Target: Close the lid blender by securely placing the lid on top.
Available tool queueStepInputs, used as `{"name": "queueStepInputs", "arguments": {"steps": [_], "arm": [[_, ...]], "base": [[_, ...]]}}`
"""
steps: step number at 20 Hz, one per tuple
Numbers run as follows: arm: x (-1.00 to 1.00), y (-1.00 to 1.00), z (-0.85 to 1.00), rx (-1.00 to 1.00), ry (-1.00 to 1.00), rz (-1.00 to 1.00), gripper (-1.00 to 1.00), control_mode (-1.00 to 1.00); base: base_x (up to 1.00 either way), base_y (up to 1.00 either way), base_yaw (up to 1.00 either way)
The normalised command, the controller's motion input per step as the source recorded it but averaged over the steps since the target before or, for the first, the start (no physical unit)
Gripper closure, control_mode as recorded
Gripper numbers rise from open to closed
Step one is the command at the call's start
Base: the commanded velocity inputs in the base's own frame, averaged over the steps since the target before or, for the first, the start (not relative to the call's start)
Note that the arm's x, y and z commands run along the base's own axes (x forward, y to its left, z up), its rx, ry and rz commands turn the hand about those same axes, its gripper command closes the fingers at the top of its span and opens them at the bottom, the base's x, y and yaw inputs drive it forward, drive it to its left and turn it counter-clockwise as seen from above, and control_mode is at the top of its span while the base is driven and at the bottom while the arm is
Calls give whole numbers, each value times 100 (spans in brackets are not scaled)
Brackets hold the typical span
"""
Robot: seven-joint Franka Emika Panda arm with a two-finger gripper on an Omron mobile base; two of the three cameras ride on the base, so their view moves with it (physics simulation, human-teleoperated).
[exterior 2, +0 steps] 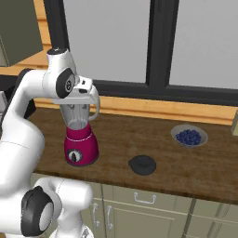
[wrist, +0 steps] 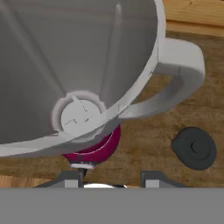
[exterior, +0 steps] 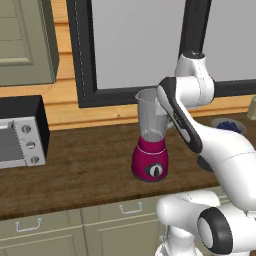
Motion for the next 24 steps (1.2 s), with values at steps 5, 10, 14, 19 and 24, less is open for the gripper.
{"name": "queueStepInputs", "arguments": {"steps": [5, 10, 14, 19, 24], "arm": [[-25, -44, -18, 2, -4, 0, -100, -100], [-47, -76, -38, 3, -2, 0, -100, -100], [-36, -62, -43, 4, -7, 0, -100, -100], [-9, -51, -42, 2, 0, -1, -100, -100], [0, -55, -34, 0, 14, -9, -100, -100]], "base": [[0, 0, 0], [0, 0, 0], [0, 0, 0], [0, 0, 0], [0, 0, 0]]}}
